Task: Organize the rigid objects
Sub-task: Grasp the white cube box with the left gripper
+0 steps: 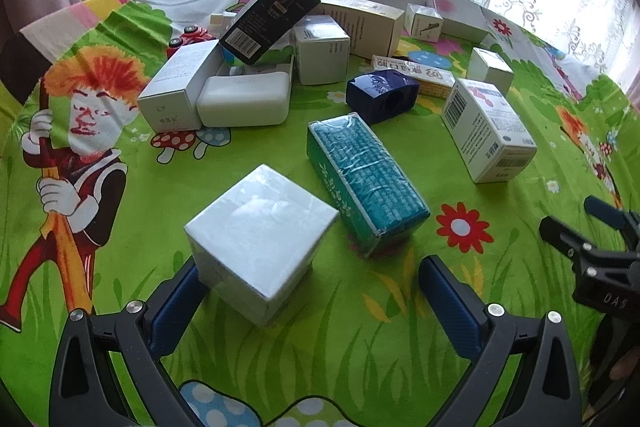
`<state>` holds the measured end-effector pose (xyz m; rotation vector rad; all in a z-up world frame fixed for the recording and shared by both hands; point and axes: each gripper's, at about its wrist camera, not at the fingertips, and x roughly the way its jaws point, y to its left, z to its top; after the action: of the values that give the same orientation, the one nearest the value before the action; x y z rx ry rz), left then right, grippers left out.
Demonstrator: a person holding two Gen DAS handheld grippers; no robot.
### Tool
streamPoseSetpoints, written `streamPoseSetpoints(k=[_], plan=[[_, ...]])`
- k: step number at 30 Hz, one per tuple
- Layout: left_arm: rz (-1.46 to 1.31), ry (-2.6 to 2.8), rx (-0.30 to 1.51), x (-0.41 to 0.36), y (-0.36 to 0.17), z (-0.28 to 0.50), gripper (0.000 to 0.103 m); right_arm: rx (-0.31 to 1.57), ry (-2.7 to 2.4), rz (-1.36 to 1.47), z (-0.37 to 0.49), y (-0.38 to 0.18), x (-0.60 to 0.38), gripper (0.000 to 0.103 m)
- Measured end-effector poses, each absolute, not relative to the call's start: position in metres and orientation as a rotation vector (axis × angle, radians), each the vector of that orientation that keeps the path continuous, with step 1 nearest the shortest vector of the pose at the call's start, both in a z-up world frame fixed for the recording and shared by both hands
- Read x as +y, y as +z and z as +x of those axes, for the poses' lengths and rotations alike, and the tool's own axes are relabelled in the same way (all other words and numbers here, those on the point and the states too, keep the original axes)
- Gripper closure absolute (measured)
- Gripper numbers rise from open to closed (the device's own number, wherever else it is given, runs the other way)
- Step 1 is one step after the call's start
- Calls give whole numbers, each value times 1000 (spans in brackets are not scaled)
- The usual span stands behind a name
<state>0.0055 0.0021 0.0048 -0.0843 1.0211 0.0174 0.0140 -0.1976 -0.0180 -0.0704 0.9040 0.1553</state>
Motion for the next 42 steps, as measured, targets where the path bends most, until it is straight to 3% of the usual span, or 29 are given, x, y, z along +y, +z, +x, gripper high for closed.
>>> streamPoseSetpoints(k=[3, 8, 9, 10, 11, 21, 28, 39, 41, 42], plan=[[-283, -9, 1002, 8, 11, 11, 0, 902, 155, -69, 14, -18, -198, 0], [-239, 130, 978, -3, 7, 31, 2, 906, 155, -70, 14, -18, -198, 0], [-206, 153, 967, -5, 6, 33, 12, 906, 155, -69, 14, -18, -198, 0], [-164, 173, 947, -7, 6, 32, 28, 906, 155, -69, 14, -18, -198, 0], [-144, 171, 929, -7, 7, 31, 29, 905, 155, -70, 14, -18, -198, 0], [-448, -81, 754, 78, 18, -56, 30, 904, 155, -69, 14, -18, -198, 0], [-472, -72, 816, 97, 13, -48, 26, 904, 155, -69, 14, -18, -198, 0], [-291, -41, 816, 96, 16, -86, 22, 903, 155, -69, 14, -18, -198, 0], [-307, -14, 819, 98, 13, -80, 25, 904, 155, -69, 15, -18, -197, 0], [-313, -12, 812, 99, 13, -79, 40, 904, 155, -69, 15, -18, -197, 0]])
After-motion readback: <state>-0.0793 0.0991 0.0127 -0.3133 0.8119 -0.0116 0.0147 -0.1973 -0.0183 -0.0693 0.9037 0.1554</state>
